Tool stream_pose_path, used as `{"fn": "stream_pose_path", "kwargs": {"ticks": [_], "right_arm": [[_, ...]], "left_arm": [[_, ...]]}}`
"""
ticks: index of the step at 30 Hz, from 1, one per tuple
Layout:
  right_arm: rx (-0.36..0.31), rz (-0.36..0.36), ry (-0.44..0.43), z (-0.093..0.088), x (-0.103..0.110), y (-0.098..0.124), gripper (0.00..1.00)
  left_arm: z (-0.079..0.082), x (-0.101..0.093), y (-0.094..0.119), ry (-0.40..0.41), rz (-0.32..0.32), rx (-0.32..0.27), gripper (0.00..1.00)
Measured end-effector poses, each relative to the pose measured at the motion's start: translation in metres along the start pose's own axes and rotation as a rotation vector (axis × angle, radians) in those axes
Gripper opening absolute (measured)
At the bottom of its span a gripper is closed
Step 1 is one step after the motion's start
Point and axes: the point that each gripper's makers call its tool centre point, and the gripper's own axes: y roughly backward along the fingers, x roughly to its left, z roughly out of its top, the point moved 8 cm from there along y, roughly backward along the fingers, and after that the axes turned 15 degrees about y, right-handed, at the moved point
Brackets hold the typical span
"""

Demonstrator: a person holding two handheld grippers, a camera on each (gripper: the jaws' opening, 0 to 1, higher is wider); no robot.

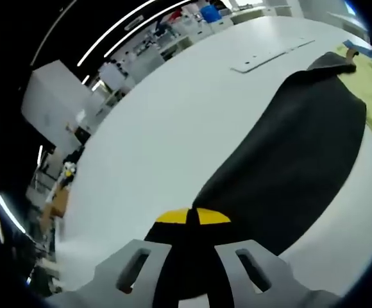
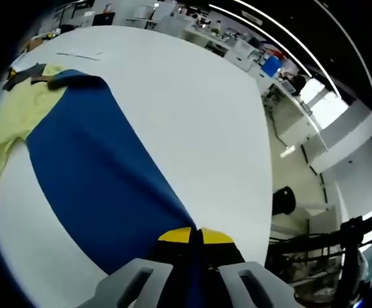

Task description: Fold the garment on the visible template until the final outline fits inside the template.

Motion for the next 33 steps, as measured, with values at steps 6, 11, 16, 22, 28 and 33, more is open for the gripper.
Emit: {"fn": "stream_pose_path", "kwargs": {"ticks": [6, 11, 16, 22, 28, 33], "right_arm": [[-0.013, -0.003, -0.025, 0.001, -0.004, 0.005, 0.12], [-0.083, 0.030, -0.122, 0.015, -0.003, 0.018, 0.25], [-0.176, 0.075, -0.135, 0.037, 0.001, 0.030, 0.38], [-0.268, 0.145, -0.116, 0.064, 0.011, 0.043, 0.49], [-0.323, 0.223, -0.077, 0.088, 0.026, 0.052, 0.56], [-0.383, 0.285, -0.029, 0.113, 0.040, 0.059, 0.60]], "left_arm": [[0.000, 0.004, 0.006, 0.047, -0.013, -0.007, 0.12], [0.001, 0.004, 0.015, 0.169, -0.046, -0.021, 0.28], [0.009, 0.001, 0.026, 0.205, -0.085, -0.067, 0.33], [0.017, -0.013, 0.032, 0.256, -0.199, -0.121, 0.50], [0.031, -0.031, 0.041, 0.248, -0.287, -0.179, 0.57], [0.048, -0.048, 0.051, 0.257, -0.366, -0.229, 0.58]]}}
